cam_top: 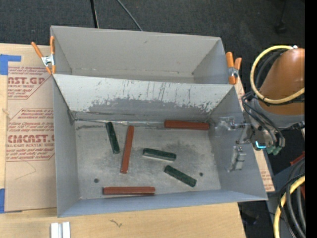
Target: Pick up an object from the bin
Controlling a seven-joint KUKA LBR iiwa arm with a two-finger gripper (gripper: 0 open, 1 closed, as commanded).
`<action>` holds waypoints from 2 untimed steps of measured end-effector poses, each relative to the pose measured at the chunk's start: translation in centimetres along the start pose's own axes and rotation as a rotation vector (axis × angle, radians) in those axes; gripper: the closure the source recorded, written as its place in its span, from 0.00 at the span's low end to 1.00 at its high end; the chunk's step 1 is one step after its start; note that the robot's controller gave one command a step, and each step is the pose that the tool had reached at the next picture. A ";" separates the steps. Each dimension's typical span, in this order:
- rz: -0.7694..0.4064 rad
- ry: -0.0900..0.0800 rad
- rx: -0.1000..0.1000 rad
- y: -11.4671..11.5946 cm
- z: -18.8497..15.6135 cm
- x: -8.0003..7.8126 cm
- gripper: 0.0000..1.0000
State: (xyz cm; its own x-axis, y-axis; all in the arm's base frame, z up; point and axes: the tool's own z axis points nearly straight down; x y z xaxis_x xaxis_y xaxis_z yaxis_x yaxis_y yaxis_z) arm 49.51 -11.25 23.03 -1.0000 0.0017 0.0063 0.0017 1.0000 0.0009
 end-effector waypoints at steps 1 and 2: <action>0.220 0.000 -0.002 7.6 16.4 -1.1 0.00; 0.328 -0.005 -0.002 10.5 13.0 1.0 0.00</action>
Offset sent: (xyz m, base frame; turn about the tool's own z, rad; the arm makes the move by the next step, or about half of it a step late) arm 0.0119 0.0735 -0.1603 0.2227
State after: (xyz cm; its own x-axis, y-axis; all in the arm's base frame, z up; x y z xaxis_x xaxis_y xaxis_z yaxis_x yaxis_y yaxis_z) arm 48.49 -0.76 10.02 -0.9461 0.3238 0.0014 0.3238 0.9461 0.0011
